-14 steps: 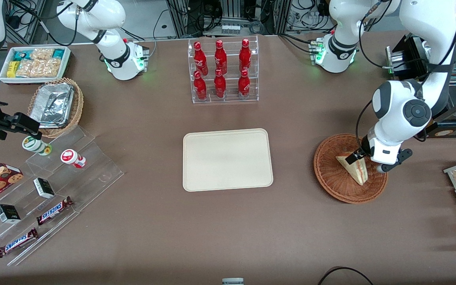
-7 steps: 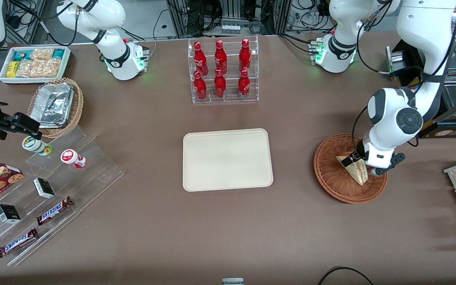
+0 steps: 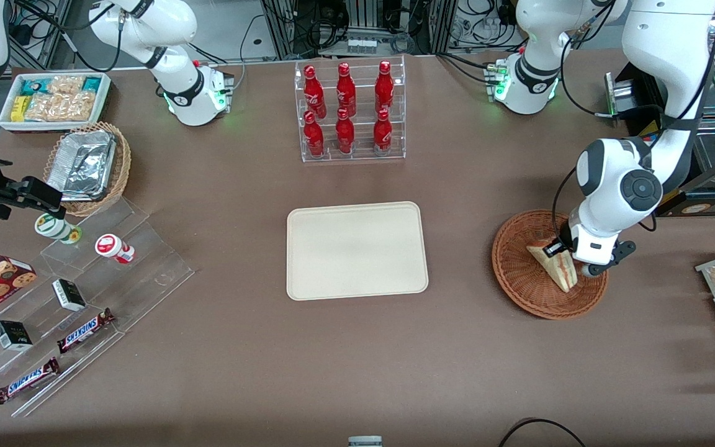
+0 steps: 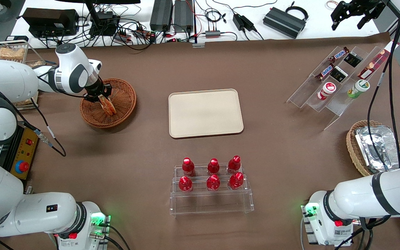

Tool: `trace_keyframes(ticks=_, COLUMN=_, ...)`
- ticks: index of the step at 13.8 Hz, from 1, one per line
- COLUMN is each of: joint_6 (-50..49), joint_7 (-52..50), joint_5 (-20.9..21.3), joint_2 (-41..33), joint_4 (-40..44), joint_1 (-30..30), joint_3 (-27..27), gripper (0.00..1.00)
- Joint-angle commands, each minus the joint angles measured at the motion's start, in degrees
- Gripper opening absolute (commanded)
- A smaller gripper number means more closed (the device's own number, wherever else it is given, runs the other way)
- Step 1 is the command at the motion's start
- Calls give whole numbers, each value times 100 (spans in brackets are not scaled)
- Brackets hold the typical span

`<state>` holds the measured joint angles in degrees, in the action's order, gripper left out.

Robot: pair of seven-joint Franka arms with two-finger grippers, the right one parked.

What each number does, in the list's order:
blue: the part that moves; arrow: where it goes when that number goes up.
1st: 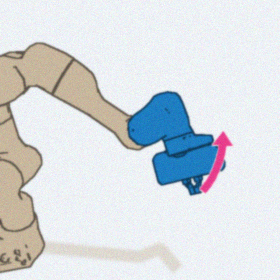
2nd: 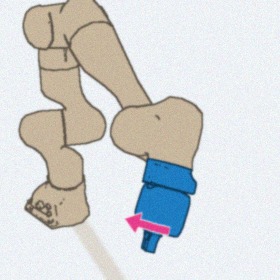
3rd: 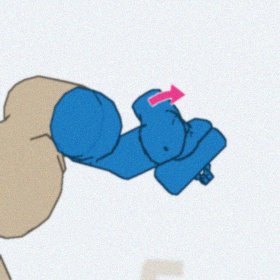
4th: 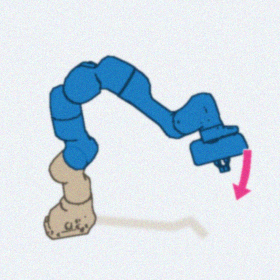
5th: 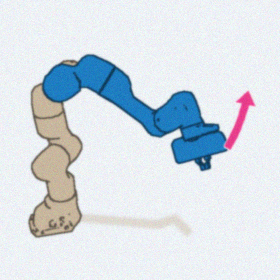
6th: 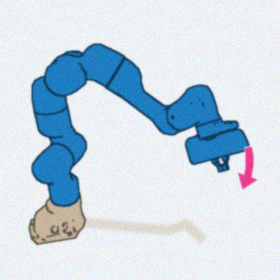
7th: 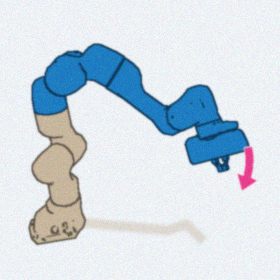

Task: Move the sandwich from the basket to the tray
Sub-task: 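Lift the sandwich out of the basket and carry it toward the tray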

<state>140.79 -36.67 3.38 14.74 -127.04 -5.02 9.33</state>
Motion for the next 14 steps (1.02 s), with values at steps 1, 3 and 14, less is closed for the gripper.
trace_keyframes(ticks=1, joint_6=-610, joint_7=-69, joint_5=119, joint_2=-313, joint_4=178, joint_1=9, joint_3=104, gripper=0)
trace_keyframes(ticks=3, joint_6=-1558, joint_7=-77, joint_5=119, joint_2=-366, joint_4=643, joint_1=263, joint_3=200, gripper=0)
trace_keyframes(ticks=14, joint_6=-2495, joint_7=-192, joint_5=-257, joint_2=168, joint_4=1970, joint_1=2574, joint_3=236, gripper=0)
